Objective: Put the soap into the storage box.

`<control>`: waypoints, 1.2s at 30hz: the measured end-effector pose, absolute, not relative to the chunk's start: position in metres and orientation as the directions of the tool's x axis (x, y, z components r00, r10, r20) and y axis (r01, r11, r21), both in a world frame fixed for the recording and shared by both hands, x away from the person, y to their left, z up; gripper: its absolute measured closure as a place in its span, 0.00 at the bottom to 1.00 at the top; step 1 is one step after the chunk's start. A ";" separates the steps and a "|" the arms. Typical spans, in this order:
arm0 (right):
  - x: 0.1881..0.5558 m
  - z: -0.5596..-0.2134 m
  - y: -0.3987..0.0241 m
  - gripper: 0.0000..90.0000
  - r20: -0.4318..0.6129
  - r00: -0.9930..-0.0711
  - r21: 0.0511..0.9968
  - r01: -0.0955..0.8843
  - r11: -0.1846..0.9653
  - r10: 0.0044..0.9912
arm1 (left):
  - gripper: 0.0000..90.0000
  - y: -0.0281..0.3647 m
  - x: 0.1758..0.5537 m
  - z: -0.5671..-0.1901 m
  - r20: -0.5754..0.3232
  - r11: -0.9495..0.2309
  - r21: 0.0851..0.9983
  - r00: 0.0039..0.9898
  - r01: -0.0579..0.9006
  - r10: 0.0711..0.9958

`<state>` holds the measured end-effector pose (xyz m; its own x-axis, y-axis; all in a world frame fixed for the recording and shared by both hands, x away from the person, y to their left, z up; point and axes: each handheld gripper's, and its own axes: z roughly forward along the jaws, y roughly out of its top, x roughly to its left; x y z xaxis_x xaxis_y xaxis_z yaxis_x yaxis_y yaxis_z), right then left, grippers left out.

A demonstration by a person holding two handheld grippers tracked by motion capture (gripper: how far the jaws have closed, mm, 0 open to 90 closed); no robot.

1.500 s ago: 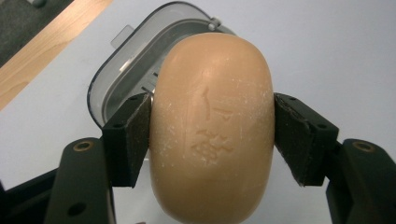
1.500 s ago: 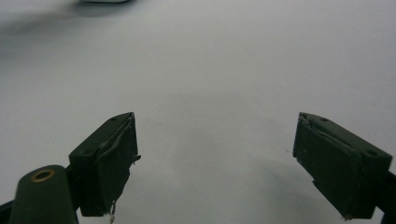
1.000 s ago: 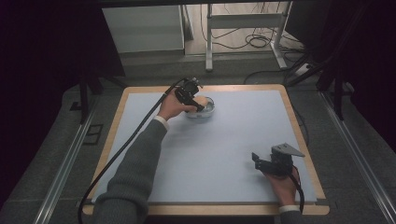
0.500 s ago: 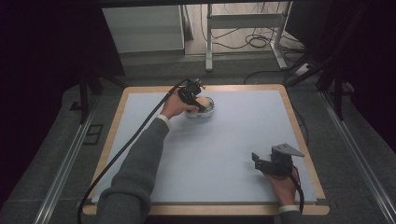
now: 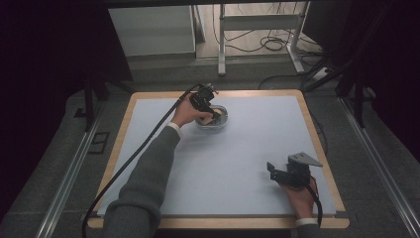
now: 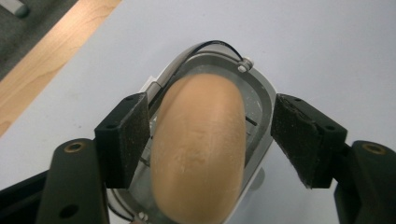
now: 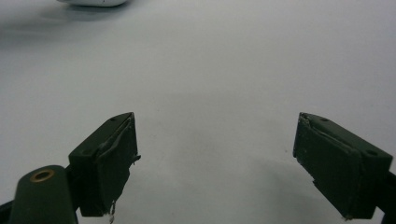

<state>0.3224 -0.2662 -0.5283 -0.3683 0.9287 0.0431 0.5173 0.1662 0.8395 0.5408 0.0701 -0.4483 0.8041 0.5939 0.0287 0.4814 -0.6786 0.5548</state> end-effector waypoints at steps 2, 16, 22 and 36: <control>0.322 -0.528 -0.266 0.15 0.041 -0.369 0.840 0.516 0.168 0.929 | 0.29 0.071 0.537 -0.445 0.033 -0.672 0.564 0.800 0.480 0.599; 0.322 -0.528 -0.265 0.15 0.037 -0.367 0.839 0.516 0.170 0.930 | 0.21 0.093 0.490 -0.430 0.066 -0.642 0.614 0.781 0.459 0.621; 0.322 -0.528 -0.265 0.15 0.039 -0.367 0.839 0.517 0.169 0.929 | 0.21 0.105 0.459 -0.431 0.071 -0.632 0.642 0.788 0.433 0.612; 0.322 -0.528 -0.265 0.15 0.037 -0.370 0.839 0.516 0.172 0.928 | 0.21 0.145 0.390 -0.459 0.035 -0.560 0.681 0.743 0.471 0.669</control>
